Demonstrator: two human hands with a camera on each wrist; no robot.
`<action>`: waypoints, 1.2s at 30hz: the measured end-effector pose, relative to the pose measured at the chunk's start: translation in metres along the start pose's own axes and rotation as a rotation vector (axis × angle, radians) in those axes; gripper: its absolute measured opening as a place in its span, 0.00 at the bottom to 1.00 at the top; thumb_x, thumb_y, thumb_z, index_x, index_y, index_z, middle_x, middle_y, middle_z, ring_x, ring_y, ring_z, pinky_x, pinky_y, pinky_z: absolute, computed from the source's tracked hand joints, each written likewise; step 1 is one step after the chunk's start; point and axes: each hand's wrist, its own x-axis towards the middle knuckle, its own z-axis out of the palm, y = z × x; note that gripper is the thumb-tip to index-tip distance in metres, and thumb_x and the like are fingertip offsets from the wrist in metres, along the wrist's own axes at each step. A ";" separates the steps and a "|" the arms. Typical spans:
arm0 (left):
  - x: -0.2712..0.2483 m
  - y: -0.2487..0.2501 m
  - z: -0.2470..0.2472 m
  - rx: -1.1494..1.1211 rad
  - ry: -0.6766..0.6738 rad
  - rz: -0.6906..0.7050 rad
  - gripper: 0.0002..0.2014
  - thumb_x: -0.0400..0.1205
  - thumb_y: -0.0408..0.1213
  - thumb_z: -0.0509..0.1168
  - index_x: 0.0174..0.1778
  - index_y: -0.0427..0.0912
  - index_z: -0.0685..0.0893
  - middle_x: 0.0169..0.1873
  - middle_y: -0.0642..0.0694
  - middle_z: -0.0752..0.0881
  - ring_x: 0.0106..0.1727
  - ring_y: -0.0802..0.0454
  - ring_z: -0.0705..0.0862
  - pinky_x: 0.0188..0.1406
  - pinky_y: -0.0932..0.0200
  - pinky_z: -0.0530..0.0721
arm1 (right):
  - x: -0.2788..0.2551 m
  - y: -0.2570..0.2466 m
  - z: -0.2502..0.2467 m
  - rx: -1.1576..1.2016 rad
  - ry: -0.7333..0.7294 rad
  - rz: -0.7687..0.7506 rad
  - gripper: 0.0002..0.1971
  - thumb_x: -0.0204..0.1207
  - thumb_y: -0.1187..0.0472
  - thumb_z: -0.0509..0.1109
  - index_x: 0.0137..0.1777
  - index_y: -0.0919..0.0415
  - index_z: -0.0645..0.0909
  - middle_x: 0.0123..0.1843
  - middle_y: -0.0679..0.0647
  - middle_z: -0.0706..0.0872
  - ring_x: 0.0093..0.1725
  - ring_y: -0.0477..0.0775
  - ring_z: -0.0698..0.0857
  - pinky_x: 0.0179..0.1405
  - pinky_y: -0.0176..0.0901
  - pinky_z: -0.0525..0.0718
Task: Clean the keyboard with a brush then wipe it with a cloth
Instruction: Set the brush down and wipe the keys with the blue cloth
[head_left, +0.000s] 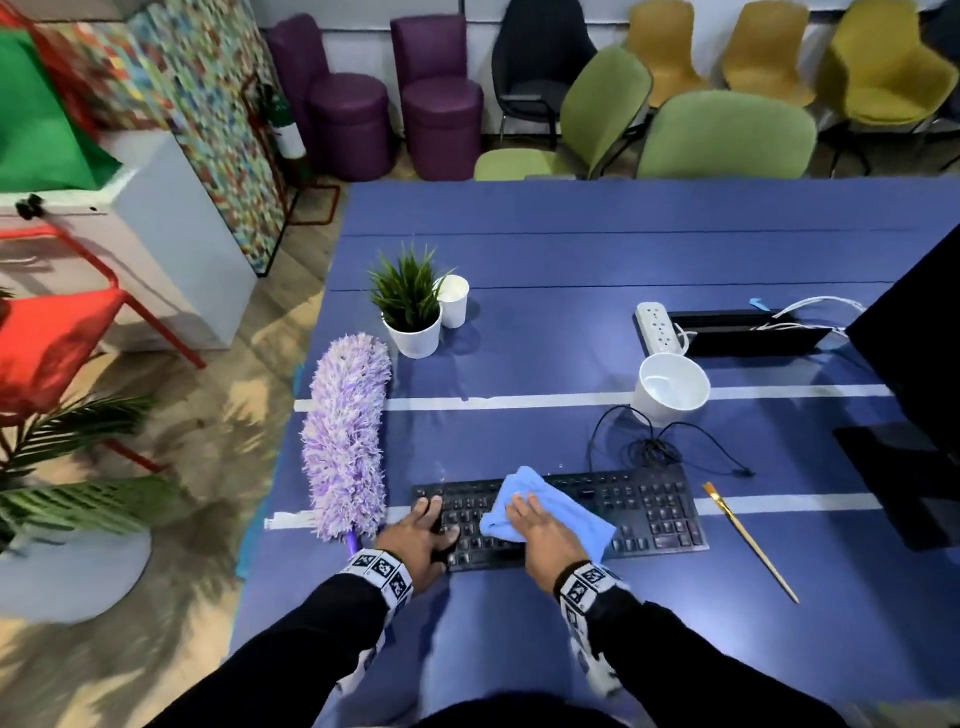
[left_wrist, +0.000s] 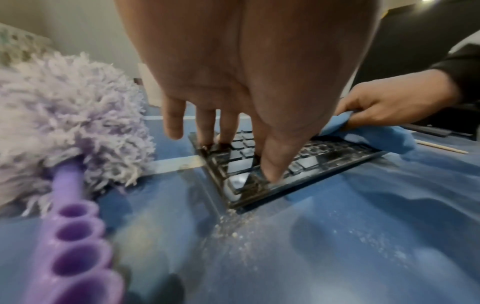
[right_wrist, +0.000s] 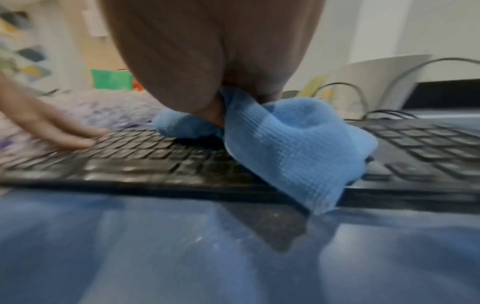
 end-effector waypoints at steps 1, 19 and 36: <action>-0.002 0.001 -0.002 0.005 -0.002 -0.002 0.31 0.84 0.49 0.60 0.83 0.60 0.58 0.86 0.41 0.42 0.87 0.41 0.44 0.85 0.42 0.52 | -0.002 0.005 -0.004 0.016 0.028 -0.001 0.38 0.73 0.74 0.62 0.82 0.66 0.50 0.84 0.62 0.51 0.84 0.61 0.48 0.81 0.45 0.50; -0.022 -0.001 0.019 0.075 -0.021 0.030 0.35 0.82 0.52 0.59 0.84 0.48 0.55 0.85 0.33 0.47 0.86 0.36 0.47 0.84 0.39 0.48 | 0.055 -0.045 -0.001 -0.143 0.102 -0.043 0.29 0.63 0.74 0.70 0.68 0.66 0.77 0.72 0.62 0.78 0.73 0.63 0.76 0.65 0.13 0.31; -0.022 -0.005 0.036 0.013 0.001 0.039 0.41 0.78 0.59 0.60 0.84 0.53 0.50 0.86 0.40 0.41 0.86 0.41 0.41 0.84 0.39 0.48 | 0.015 0.013 -0.019 0.132 0.057 0.099 0.32 0.76 0.72 0.59 0.80 0.53 0.63 0.84 0.53 0.56 0.83 0.58 0.57 0.80 0.50 0.58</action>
